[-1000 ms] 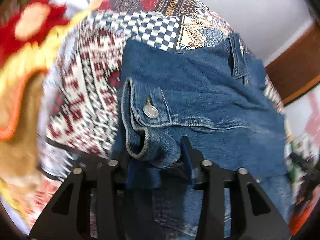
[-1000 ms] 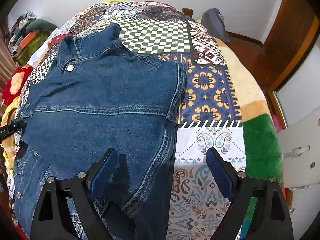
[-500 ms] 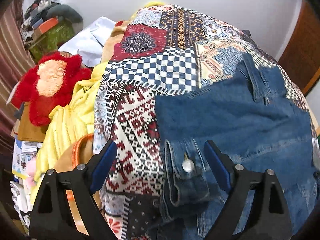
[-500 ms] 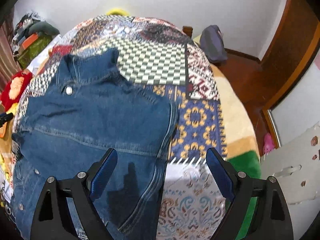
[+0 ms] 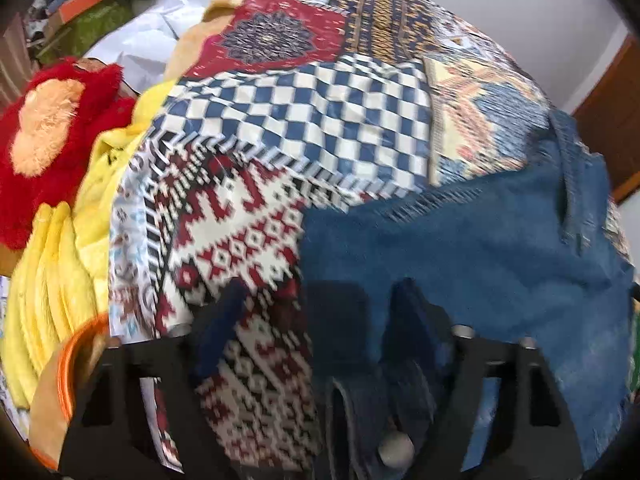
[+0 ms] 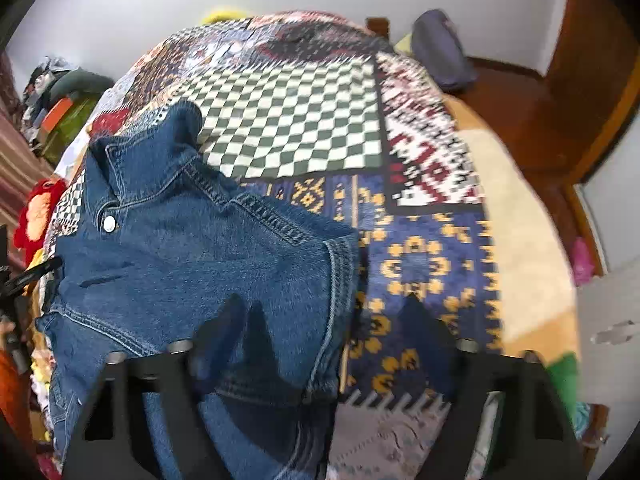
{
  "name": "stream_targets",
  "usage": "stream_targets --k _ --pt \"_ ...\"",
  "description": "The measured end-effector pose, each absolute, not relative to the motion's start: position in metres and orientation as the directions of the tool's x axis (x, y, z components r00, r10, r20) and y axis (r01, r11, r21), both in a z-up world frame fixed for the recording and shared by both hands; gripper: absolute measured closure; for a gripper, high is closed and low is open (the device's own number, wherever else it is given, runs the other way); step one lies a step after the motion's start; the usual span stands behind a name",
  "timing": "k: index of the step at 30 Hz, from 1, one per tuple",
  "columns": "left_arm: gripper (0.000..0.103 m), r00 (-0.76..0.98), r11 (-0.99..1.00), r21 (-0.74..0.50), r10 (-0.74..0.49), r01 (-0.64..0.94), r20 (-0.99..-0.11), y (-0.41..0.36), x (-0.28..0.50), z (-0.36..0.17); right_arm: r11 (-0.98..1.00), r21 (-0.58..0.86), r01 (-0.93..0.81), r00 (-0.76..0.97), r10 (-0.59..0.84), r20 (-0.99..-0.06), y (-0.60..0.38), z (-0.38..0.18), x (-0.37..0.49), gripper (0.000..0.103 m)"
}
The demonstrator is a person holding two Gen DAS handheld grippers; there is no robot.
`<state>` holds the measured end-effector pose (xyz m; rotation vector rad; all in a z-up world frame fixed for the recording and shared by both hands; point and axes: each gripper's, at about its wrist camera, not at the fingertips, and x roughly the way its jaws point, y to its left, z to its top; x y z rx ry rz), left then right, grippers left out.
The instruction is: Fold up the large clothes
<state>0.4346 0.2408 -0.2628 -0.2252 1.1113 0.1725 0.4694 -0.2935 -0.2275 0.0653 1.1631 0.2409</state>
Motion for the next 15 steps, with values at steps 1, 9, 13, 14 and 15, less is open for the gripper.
stream_targets --k 1,9,13,14,15 --pt "0.036 0.437 0.962 -0.102 0.020 -0.254 -0.899 0.242 0.437 -0.265 0.970 0.189 -0.156 0.361 0.234 -0.903 -0.294 -0.233 0.473 0.041" --pt "0.085 0.469 0.950 -0.208 -0.077 -0.234 -0.880 0.238 0.442 -0.273 0.942 0.289 -0.169 0.355 0.332 -0.874 -0.289 -0.255 0.488 0.081" --pt "0.093 0.504 0.949 -0.182 -0.028 -0.259 -0.863 0.240 0.439 -0.257 0.945 0.223 -0.239 0.389 0.304 -0.870 -0.272 -0.244 0.496 0.089" --pt "0.093 0.512 0.951 -0.164 -0.006 -0.263 -0.859 0.243 0.438 -0.253 0.946 0.191 -0.261 0.403 0.287 -0.869 -0.266 -0.240 0.500 0.090" --pt "0.093 0.516 0.954 -0.131 0.028 -0.270 -0.856 0.243 0.438 -0.250 0.946 0.166 -0.277 0.411 0.273 -0.870 -0.260 -0.237 0.504 0.090"
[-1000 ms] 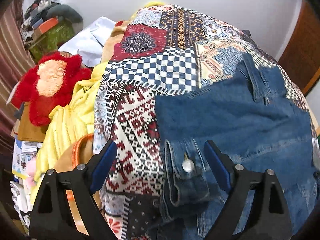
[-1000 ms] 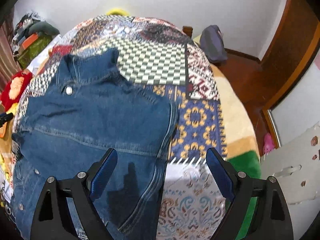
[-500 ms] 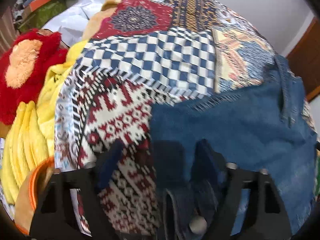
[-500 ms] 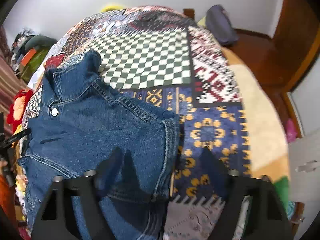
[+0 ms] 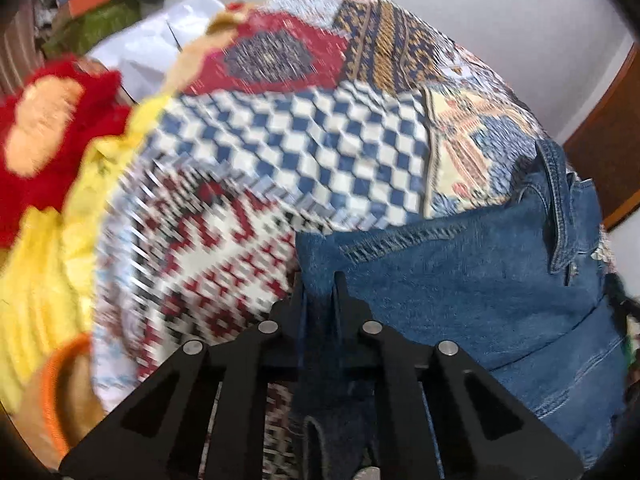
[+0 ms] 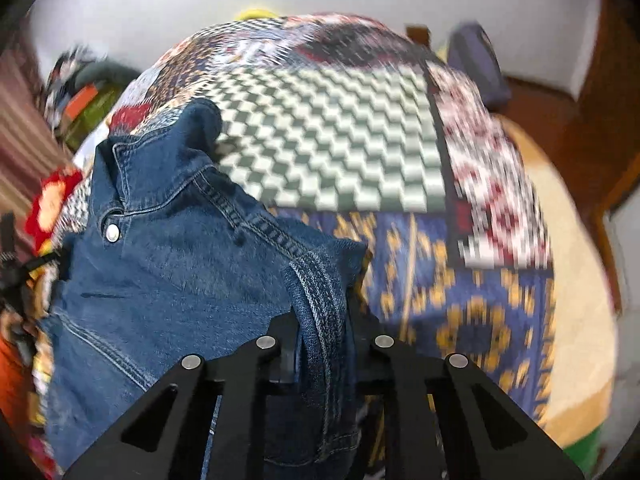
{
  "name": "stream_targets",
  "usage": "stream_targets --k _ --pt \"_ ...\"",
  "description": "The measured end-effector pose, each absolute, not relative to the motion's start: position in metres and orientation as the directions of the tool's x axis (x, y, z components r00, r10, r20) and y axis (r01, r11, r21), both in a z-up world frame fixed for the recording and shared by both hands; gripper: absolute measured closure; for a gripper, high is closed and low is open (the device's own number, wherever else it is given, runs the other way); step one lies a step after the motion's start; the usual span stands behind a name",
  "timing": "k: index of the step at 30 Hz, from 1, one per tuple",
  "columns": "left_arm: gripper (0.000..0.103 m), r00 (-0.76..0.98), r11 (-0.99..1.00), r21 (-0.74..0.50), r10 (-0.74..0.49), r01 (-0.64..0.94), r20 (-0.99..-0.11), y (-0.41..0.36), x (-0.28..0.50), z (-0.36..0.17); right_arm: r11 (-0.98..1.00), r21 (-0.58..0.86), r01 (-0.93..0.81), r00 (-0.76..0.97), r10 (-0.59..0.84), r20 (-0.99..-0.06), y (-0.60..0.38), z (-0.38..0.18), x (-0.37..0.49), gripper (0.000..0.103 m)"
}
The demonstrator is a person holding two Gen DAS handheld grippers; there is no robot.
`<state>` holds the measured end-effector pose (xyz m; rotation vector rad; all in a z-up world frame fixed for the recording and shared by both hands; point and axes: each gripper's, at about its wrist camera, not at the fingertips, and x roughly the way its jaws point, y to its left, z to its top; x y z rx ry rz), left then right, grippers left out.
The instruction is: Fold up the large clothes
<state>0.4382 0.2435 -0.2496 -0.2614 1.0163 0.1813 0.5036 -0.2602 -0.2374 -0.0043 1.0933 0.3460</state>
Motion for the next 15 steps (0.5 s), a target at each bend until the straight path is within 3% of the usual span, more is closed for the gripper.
stream_targets --k 9,15 --pt "0.093 0.531 0.948 -0.023 0.159 -0.319 -0.833 0.270 0.454 -0.233 0.936 0.021 -0.351 0.513 0.211 -0.832 -0.206 -0.208 0.568 0.091" --pt "0.090 0.501 0.952 0.019 0.178 -0.307 -0.847 0.269 0.467 -0.250 0.928 -0.050 -0.368 0.491 0.148 -0.858 -0.197 -0.249 0.587 0.090"
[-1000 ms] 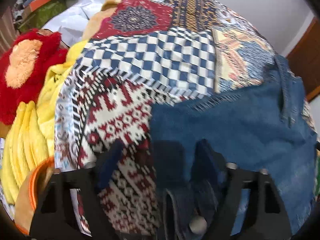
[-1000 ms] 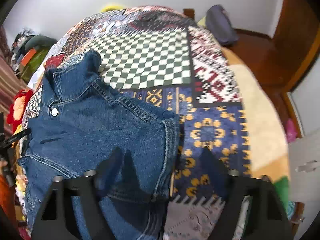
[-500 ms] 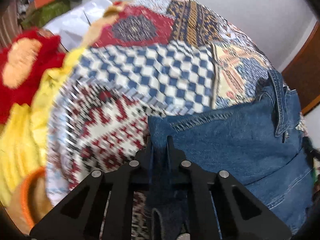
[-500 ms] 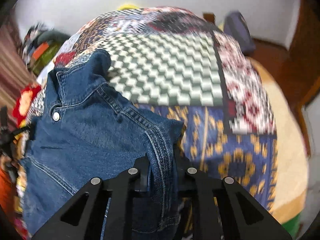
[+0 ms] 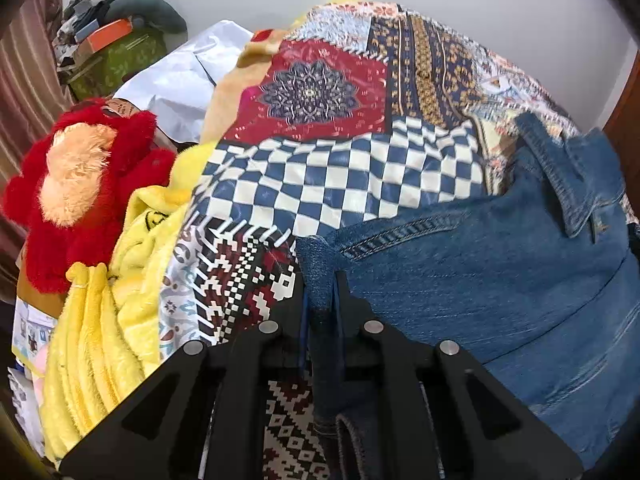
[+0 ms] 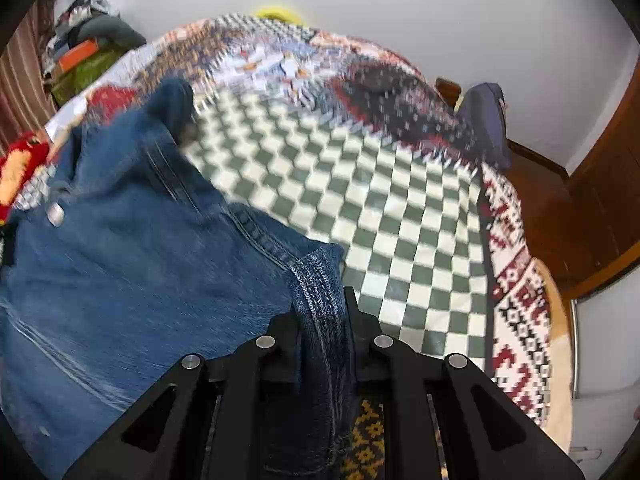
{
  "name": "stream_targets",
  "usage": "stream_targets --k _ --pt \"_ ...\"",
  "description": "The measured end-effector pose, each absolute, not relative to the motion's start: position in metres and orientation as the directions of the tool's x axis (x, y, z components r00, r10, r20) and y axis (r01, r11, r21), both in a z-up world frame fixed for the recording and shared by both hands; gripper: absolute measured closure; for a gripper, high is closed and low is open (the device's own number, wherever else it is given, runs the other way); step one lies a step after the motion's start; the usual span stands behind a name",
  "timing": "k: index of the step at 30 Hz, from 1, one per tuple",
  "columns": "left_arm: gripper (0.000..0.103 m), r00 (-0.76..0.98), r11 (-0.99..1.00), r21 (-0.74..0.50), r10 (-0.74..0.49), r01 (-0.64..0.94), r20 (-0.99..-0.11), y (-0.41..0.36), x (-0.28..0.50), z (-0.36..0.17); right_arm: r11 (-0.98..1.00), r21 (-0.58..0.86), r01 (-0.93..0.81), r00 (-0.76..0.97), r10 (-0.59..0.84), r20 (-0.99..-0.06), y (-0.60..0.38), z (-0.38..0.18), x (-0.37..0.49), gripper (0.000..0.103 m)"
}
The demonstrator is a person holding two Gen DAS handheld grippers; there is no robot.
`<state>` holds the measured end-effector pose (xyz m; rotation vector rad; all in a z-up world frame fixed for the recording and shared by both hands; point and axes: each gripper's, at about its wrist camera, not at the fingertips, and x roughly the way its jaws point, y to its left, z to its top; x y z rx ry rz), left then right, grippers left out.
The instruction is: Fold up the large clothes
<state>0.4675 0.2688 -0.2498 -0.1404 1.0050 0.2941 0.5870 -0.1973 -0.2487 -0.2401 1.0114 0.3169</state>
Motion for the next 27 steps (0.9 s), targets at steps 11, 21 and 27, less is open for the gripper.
stream_targets --k 11,21,27 --pt "0.076 0.469 0.949 0.049 0.198 -0.311 -0.861 0.268 0.466 -0.271 0.943 -0.117 -0.312 0.529 0.070 -0.846 -0.215 -0.254 0.580 0.047" --pt "0.074 0.433 0.953 0.111 0.230 -0.283 -0.872 0.256 0.450 -0.254 0.955 -0.150 -0.255 0.584 0.029 -0.811 -0.243 -0.212 0.552 0.018" --pt "0.063 0.507 0.959 0.079 0.214 -0.274 -0.835 0.243 0.424 -0.201 0.950 -0.176 -0.258 0.647 0.034 -0.762 -0.249 -0.158 0.513 0.018"
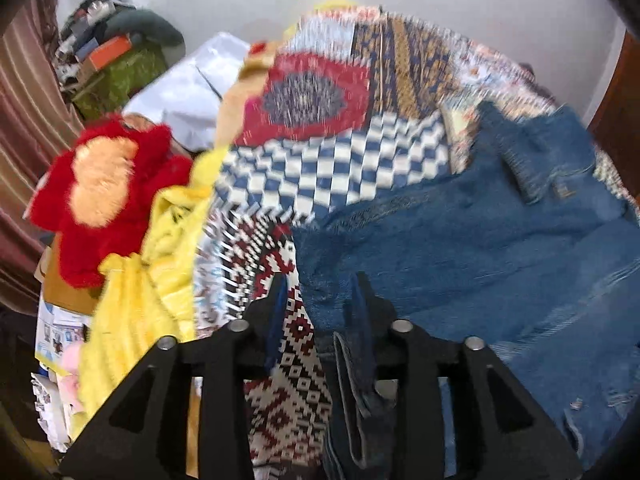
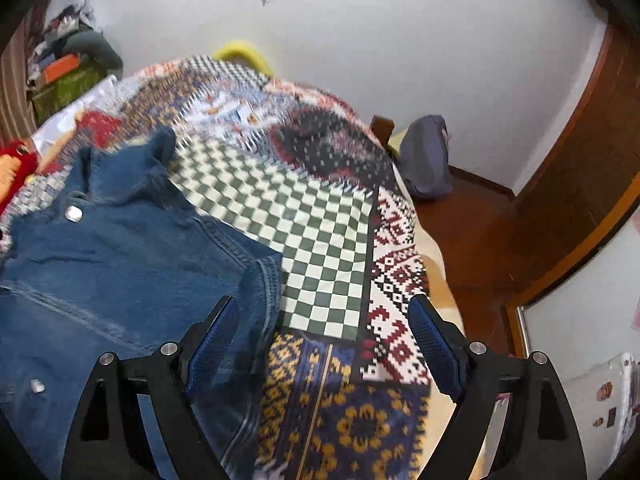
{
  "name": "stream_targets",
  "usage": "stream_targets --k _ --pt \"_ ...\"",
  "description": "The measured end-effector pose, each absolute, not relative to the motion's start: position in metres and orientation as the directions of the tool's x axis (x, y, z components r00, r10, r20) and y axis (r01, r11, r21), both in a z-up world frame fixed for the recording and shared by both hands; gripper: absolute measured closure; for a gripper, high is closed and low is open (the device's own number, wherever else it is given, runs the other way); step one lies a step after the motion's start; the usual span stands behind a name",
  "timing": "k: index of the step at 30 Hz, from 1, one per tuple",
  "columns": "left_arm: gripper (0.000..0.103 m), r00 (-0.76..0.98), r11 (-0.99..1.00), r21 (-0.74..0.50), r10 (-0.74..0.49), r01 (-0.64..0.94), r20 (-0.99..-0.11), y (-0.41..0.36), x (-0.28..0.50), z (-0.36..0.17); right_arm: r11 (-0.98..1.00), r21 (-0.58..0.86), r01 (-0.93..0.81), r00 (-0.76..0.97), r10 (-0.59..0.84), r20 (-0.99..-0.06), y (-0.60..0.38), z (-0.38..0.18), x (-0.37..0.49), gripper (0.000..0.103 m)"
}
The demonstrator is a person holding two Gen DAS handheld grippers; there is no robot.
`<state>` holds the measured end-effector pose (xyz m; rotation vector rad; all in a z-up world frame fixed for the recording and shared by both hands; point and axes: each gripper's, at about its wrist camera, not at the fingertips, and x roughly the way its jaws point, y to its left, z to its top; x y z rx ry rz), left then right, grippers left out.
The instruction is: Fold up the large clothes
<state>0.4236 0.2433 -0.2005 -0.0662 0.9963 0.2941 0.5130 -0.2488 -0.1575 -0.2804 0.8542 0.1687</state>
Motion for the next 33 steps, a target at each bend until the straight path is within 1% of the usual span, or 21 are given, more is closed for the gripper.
stream_targets --k 1,5,6,7,9,11,13,15,18,22,28,33 --pt "0.056 0.529 0.958 0.080 0.220 -0.274 -0.820 0.240 0.417 -0.189 0.953 -0.161 -0.257 0.653 0.048 -0.756 -0.250 -0.147 0.504 0.018" --pt "0.045 0.614 0.965 0.083 0.224 -0.250 -0.757 0.223 0.387 -0.141 0.955 -0.111 -0.276 0.674 0.109 -0.731 -0.253 -0.109 0.471 0.018" --pt "0.039 0.629 0.967 0.082 0.221 -0.243 -0.745 0.219 0.379 -0.131 0.954 -0.108 -0.280 0.678 0.117 -0.726 -0.252 -0.103 0.463 0.018" --pt "0.034 0.642 0.968 0.081 0.218 -0.236 -0.735 0.216 0.372 -0.124 0.952 -0.106 -0.286 0.683 0.125 -0.719 -0.251 -0.096 0.455 0.018" --pt "0.030 0.673 0.972 0.086 0.216 -0.221 -0.708 0.205 0.350 -0.107 0.946 -0.103 -0.307 0.692 0.147 -0.707 -0.249 -0.081 0.432 0.018" --pt "0.022 0.691 0.974 0.095 0.213 -0.205 -0.691 0.196 0.333 -0.096 0.939 -0.097 -0.330 0.690 0.170 -0.703 -0.247 -0.072 0.411 0.017" --pt "0.012 0.705 0.976 0.094 0.206 -0.195 -0.679 0.188 0.318 -0.089 0.932 -0.086 -0.351 0.681 0.191 -0.707 -0.245 -0.067 0.393 0.016" --pt "0.009 0.715 0.980 0.079 0.188 -0.183 -0.673 0.180 0.299 -0.085 0.924 -0.077 -0.375 0.671 0.213 -0.710 -0.243 -0.065 0.370 0.016" --pt "0.009 0.713 0.985 0.056 0.155 -0.161 -0.684 0.169 0.274 -0.088 0.916 -0.071 -0.395 0.660 0.229 -0.715 -0.241 -0.068 0.340 0.016" --pt "0.008 0.698 0.988 0.030 0.130 -0.153 -0.704 0.161 0.245 -0.100 0.914 0.000 -0.407 0.614 0.273 -0.741 -0.247 -0.079 0.304 0.016" --pt "0.008 0.621 0.983 -0.009 0.110 -0.184 -0.776 0.165 0.205 -0.139 0.930 0.035 -0.367 0.571 0.255 -0.781 -0.266 -0.105 0.268 0.016" --pt "0.008 0.537 0.959 -0.098 0.063 -0.265 -0.841 0.184 0.179 -0.179 0.937 0.101 -0.334 0.485 0.262 -0.834 -0.284 -0.135 0.247 0.016"
